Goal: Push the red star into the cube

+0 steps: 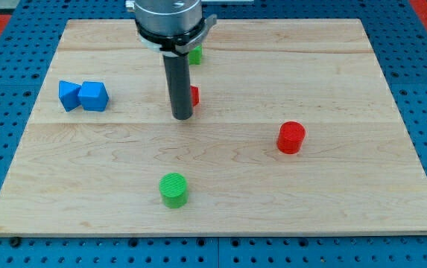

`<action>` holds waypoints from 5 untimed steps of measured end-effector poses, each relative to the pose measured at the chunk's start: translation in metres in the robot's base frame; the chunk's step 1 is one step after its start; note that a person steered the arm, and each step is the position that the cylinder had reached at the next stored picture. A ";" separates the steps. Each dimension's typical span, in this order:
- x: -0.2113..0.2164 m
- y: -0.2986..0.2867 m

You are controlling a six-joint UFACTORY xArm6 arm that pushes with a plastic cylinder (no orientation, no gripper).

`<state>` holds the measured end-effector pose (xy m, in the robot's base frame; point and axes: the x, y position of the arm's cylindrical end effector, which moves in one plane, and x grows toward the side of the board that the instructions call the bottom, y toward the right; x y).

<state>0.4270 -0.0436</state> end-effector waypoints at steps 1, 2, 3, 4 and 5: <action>-0.008 0.035; -0.030 0.053; -0.040 0.049; -0.040 -0.014; -0.040 -0.063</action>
<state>0.3866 -0.1069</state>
